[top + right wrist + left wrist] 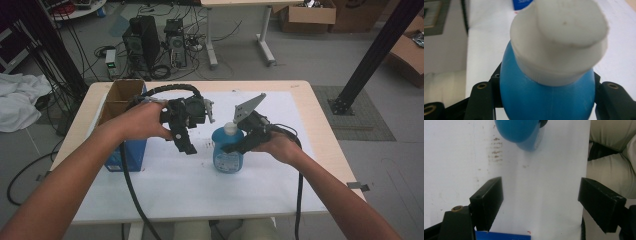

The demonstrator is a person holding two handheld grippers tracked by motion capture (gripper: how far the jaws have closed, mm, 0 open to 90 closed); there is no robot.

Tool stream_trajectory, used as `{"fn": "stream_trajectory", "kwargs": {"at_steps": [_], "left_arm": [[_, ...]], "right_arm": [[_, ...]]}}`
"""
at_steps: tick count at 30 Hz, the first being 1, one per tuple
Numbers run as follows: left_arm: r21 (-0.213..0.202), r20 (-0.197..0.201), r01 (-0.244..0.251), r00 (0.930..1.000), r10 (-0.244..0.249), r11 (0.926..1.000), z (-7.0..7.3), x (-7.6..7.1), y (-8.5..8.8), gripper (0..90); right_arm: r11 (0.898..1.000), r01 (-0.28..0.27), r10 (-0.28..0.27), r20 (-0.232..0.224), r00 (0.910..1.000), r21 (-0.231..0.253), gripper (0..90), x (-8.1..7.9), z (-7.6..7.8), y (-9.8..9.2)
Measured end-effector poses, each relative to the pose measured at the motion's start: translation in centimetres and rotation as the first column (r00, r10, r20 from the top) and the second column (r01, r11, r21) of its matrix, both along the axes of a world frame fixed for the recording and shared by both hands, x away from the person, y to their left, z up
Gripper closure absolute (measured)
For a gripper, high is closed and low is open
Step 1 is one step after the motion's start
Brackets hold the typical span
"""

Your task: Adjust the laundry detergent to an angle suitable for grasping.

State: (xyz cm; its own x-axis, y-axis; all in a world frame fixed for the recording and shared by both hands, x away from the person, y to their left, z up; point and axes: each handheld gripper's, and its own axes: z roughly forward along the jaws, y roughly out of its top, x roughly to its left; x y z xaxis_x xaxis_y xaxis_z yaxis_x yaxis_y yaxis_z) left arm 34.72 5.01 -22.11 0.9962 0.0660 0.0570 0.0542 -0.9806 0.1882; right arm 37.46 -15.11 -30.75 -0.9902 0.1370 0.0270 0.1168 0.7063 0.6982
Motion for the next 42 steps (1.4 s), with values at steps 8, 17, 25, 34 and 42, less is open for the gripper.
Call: {"fn": "stream_trajectory", "kwargs": {"at_steps": [8, 17, 25, 34, 42], "left_arm": [[0.008, -0.005, -0.015, 0.9999, 0.015, 0.9999, -0.2, 0.1, 0.2, 21.1], [0.017, -0.013, -0.017, 0.9998, 0.017, 0.9997, -0.4, 0.2, -0.2, 21.1], [0.022, -0.016, -0.016, 0.9997, 0.017, 0.9996, -0.6, 0.5, -0.3, 21.1], [0.026, -0.021, -0.019, 0.9996, 0.019, 0.9995, -0.7, 0.5, -0.6, 21.1], [0.028, -0.015, -0.01, 0.9998, 0.01, 0.9996, -0.8, 0.5, -1.3, 21.0]], "right_arm": [[0.988, -0.149, 0.149, -0.002, 0.9888, 0.034, 41.3, 0.6, 0.1, 0.2], [0.974, -0.223, 0.223, 0.012, 0.9747, 0.034, 41.4, 0.8, -0.5, 0.9], [0.972, -0.233, 0.233, 0.013, 0.9724, 0.038, 41.4, 1.0, -2.0, 1.1], [0.974, -0.222, 0.224, -0.023, 0.9744, 0.046, 40.9, 1.4, -2.6, 0.5], [0.983, -0.184, 0.185, -0.089, 0.9787, 0.022, 31.6, 1.5, -2.7, 0.1]]}}
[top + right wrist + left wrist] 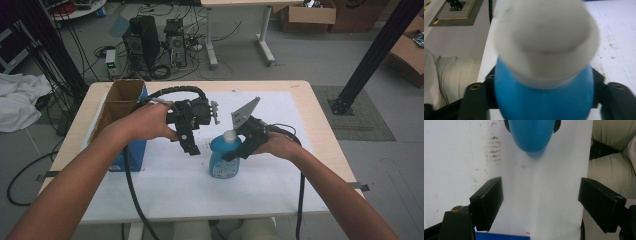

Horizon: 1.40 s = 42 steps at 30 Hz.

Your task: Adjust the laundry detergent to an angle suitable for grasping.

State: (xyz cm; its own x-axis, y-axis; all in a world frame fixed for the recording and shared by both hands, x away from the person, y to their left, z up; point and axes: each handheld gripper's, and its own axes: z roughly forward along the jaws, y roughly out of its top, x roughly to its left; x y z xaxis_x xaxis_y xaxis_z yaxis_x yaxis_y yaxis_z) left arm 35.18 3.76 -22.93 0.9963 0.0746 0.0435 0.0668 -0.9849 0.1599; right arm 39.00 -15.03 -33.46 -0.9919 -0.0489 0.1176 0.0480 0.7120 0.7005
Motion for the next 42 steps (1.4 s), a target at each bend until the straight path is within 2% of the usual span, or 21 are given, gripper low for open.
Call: {"fn": "stream_trajectory", "kwargs": {"at_steps": [3, 4, 7, 10, 17, 25, 33, 42], "left_arm": [[0.001, -0.001, -0.003, 1.0, 0.003, 1.0, 0.1, 0.0, 0.0, 21.0], [-0.002, 0.0, -0.008, 1.0, 0.008, 1.0, 0.1, -0.1, 0.1, 21.0], [0.003, 0.009, 0.003, 1.0, -0.003, 1.0, 0.1, 0.0, 0.1, 21.0], [-0.001, -0.001, -0.015, 0.9999, 0.015, 0.9999, 0.1, -0.1, 0.2, 20.9], [-0.001, 0.011, -0.002, 0.9999, 0.002, 1.0, 0.2, -0.1, 0.0, 21.0], [-0.003, 0.004, -0.014, 0.9999, 0.014, 0.9999, 0.1, -0.1, -0.1, 20.9], [-0.007, 0.011, -0.015, 0.9998, 0.015, 0.9999, 0.2, -0.1, -0.2, 20.5], [-0.012, 0.01, -0.02, 0.9997, 0.021, 0.9997, 0.2, 0.0, -0.4, 20.4]], "right_arm": [[1.0, 0.008, -0.008, -0.009, 0.9999, -0.015, 25.4, -0.2, 0.0, 0.0], [1.0, 0.027, -0.027, -0.025, 0.9993, 0.0, 23.0, -0.2, 0.2, -0.2], [0.999, 0.046, -0.045, -0.025, 0.9987, 0.022, 22.1, -0.1, 0.8, -0.5], [0.999, 0.044, -0.044, -0.008, 0.999, 0.022, 21.4, -0.3, 1.6, -0.9], [0.998, 0.059, -0.059, 0.019, 0.9981, 0.002, 16.9, -0.7, 2.4, -1.5], [0.997, 0.072, -0.071, 0.043, 0.9965, -0.006, 15.8, -1.4, 3.2, -2.4], [0.994, 0.107, -0.106, 0.06, 0.9925, -0.017, 15.5, -1.9, 4.6, -4.3], [0.983, 0.177, -0.173, 0.074, 0.9822, -0.048, 15.5, -2.4, 5.2, -6.7]]}}
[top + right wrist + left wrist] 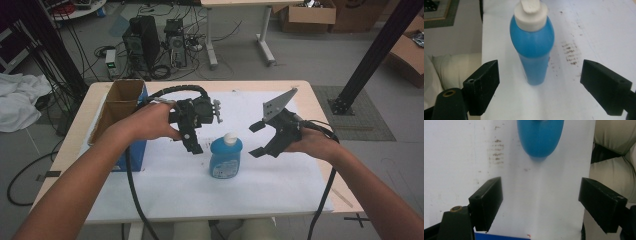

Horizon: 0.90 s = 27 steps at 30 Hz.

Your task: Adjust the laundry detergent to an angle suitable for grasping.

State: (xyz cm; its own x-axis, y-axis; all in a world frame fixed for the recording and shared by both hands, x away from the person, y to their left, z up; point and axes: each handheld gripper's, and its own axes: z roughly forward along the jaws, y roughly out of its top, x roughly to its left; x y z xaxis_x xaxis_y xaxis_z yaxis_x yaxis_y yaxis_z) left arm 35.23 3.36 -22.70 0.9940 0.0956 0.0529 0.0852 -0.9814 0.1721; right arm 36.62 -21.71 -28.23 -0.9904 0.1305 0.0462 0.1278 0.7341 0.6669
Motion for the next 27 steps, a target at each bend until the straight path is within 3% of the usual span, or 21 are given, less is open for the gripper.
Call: {"fn": "stream_trajectory", "kwargs": {"at_steps": [13, 20, 27], "left_arm": [[-0.011, 0.005, -0.01, 0.9999, 0.01, 0.9999, 0.1, 0.2, -0.2, 20.2], [-0.014, 0.004, -0.017, 0.9998, 0.017, 0.9998, 0.1, 0.3, -0.3, 20.1], [-0.01, 0.007, -0.016, 0.9998, 0.017, 0.9998, 0.1, 0.4, -0.5, 20.0]], "right_arm": [[0.99, 0.129, -0.129, -0.004, 0.9917, -0.05, 15.5, -0.2, 0.5, -3.6], [0.983, 0.161, -0.162, -0.008, 0.9867, -0.086, 15.7, -0.6, 0.5, -5.0], [0.968, 0.204, -0.205, 0.007, 0.9788, -0.148, 16.0, -0.7, 0.6, -6.2]]}}
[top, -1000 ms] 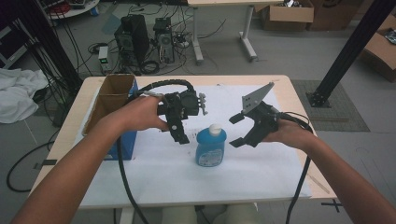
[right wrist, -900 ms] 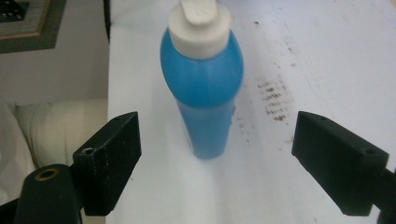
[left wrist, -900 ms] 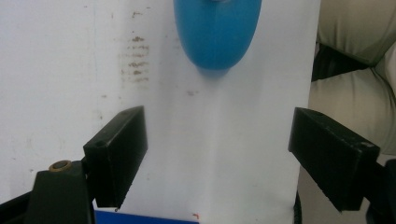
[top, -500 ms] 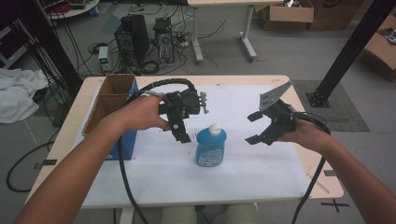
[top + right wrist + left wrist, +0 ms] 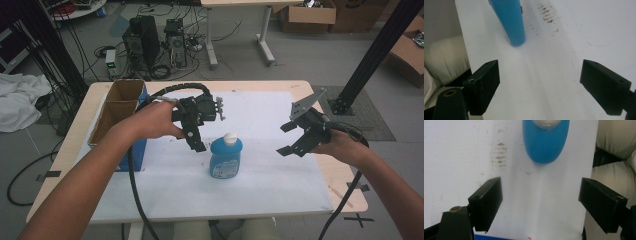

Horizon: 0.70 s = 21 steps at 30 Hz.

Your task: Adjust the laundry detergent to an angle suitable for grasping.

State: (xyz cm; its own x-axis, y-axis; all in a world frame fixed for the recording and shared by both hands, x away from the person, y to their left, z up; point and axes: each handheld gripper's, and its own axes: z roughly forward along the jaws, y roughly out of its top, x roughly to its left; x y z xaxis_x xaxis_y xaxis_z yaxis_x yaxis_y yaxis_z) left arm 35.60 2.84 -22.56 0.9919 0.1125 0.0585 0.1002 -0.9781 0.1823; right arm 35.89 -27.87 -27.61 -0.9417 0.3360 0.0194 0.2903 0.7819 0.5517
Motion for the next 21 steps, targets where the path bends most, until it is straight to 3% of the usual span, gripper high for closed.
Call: {"fn": "stream_trajectory", "kwargs": {"at_steps": [7, 16, 21], "left_arm": [[-0.003, 0.0, -0.008, 1.0, 0.008, 1.0, 0.0, 0.0, -0.2, 20.0], [0.0, -0.001, -0.005, 1.0, 0.005, 1.0, 0.0, 0.2, -0.4, 20.1], [-0.001, 0.0, -0.008, 1.0, 0.008, 1.0, -0.2, 0.3, -0.5, 20.1]], "right_arm": [[0.997, 0.052, -0.053, -0.015, 0.9985, -0.052, 16.0, -0.1, -0.4, -1.1], [0.991, 0.065, -0.069, -0.029, 0.9972, -0.113, 16.6, -0.2, -0.5, -1.5], [0.983, 0.071, -0.08, -0.045, 0.9958, -0.168, 16.6, 0.0, -0.6, -1.6]]}}
